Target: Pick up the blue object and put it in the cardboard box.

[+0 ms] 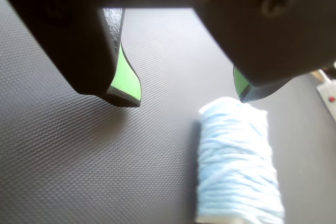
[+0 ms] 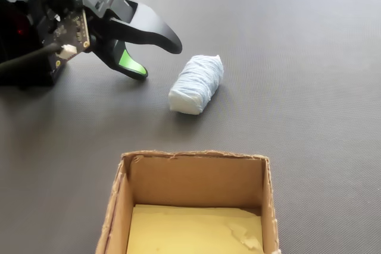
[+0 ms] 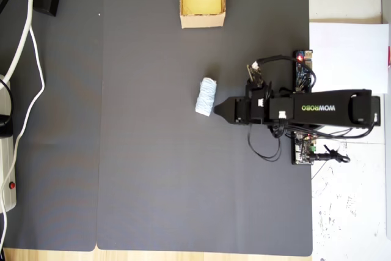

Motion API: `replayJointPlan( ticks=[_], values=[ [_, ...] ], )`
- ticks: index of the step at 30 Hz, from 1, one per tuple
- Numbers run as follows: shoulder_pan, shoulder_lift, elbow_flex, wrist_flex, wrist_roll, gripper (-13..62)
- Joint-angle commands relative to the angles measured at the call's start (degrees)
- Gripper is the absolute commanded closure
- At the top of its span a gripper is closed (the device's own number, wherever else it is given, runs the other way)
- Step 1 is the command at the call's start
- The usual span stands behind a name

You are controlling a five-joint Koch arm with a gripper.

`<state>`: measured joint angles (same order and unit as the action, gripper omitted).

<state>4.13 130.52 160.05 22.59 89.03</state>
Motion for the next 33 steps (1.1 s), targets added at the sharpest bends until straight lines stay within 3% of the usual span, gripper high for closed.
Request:
replayJointPlan(
  ticks=[1,20,33],
  values=[
    [0.4,2.3,-6.1,0.2,-0.5,16.3],
    [4.0,-20.7,-29.3,18.3,-4.2,16.3],
    [6.5,-32.8,-32.3,16.8,-4.2,16.3]
  ],
)
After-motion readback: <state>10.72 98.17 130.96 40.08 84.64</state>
